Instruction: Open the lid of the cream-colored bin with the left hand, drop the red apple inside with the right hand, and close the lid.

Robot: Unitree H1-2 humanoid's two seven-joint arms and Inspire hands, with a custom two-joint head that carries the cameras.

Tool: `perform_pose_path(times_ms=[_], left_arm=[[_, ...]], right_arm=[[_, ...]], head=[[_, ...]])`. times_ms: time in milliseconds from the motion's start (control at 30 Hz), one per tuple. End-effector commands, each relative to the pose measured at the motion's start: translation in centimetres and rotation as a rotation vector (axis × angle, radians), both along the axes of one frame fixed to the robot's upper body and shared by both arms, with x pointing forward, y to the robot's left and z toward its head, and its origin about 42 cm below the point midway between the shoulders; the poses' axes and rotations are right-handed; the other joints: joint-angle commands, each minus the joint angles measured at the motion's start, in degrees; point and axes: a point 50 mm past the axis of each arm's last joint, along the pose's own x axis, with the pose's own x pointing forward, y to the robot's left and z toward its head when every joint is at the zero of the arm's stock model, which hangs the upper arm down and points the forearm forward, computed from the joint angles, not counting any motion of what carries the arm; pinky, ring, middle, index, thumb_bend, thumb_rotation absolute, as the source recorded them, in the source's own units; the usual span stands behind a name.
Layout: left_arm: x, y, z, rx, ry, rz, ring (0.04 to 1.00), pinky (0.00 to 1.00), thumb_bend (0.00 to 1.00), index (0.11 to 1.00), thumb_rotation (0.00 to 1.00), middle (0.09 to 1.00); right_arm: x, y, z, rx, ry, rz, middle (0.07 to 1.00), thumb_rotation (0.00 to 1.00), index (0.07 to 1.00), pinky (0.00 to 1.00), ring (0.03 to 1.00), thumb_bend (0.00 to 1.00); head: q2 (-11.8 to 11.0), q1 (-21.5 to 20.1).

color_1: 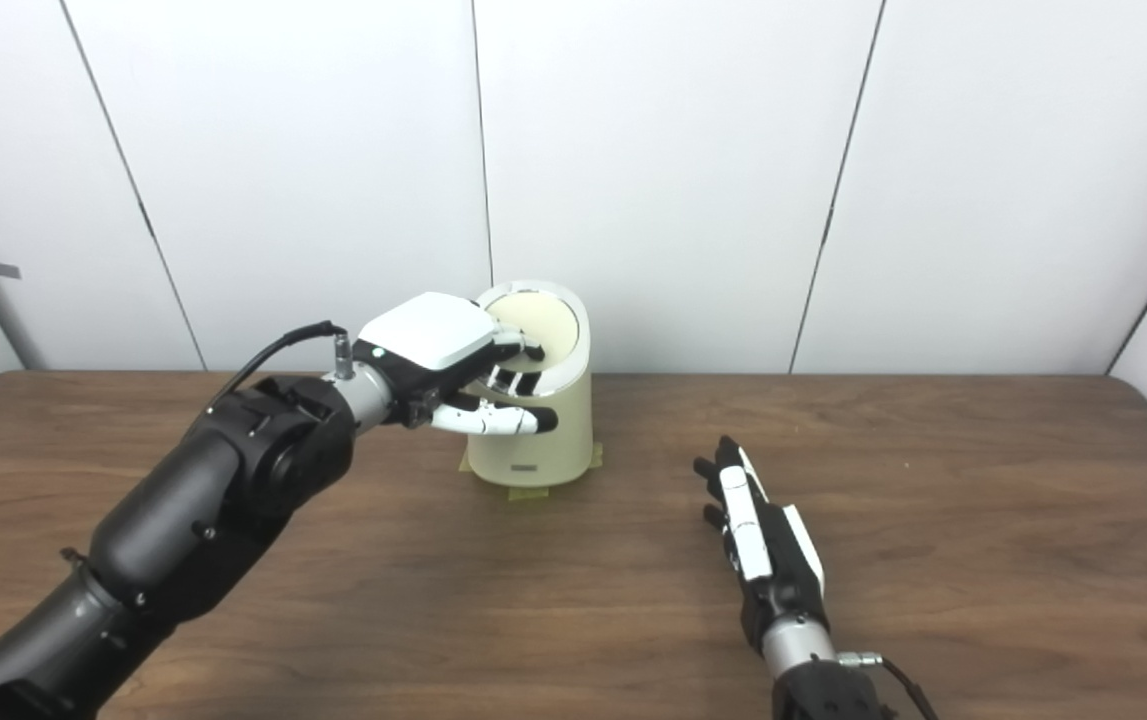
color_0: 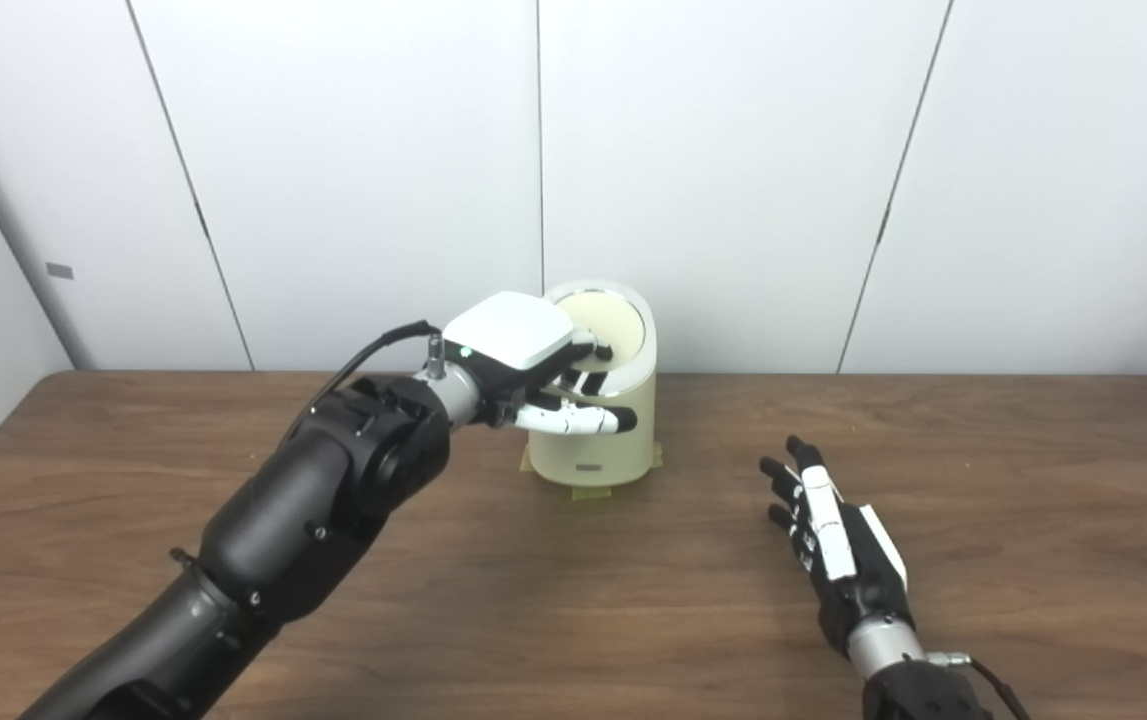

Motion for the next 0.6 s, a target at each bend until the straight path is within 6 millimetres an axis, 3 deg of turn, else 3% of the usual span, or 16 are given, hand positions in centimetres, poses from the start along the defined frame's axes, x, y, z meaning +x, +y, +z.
perform_pose_path(times_ms=[0, 133, 233, 400, 567], left_arm=[[-0.4, 0.7, 1.1, -0.093, -0.004, -0.012, 0.907, 0.97, 0.58, 0.867, 1.0, 0.88], [-0.9, 2.3, 2.9, -0.393, 0.021, 0.051, 0.896, 0.84, 0.53, 0.875, 1.0, 0.886], [-1.5, 3.4, 3.9, -0.574, 0.01, 0.103, 0.899, 0.8, 0.5, 0.876, 1.0, 0.903], [-2.9, 5.3, 4.0, -0.75, -0.035, 0.152, 0.908, 0.84, 0.44, 0.883, 1.0, 0.896], [-4.0, 6.5, 2.1, -0.892, -0.055, 0.179, 0.93, 0.9, 0.44, 0.942, 1.0, 0.907]], right_arm=[[1.1, 0.5, 1.6, 0.011, -0.068, 0.016, 0.904, 1.0, 0.98, 0.93, 0.955, 0.56], [1.2, 0.5, 1.6, 0.004, -0.07, 0.015, 0.907, 1.0, 0.978, 0.92, 0.957, 0.55], [1.3, 0.4, 1.6, -0.029, -0.073, 0.018, 0.907, 1.0, 0.962, 0.9, 0.952, 0.53], [1.4, 0.4, 1.7, -0.043, -0.098, 0.034, 0.904, 1.0, 0.94, 0.9, 0.942, 0.51], [1.5, 0.3, 1.7, -0.12, -0.136, 0.024, 0.89, 1.0, 0.933, 0.83, 0.925, 0.51]], head=[[0.0, 0.0], [-0.1, 0.0], [-0.2, 0.1], [-0.2, -0.2], [-0.2, -0.2]])
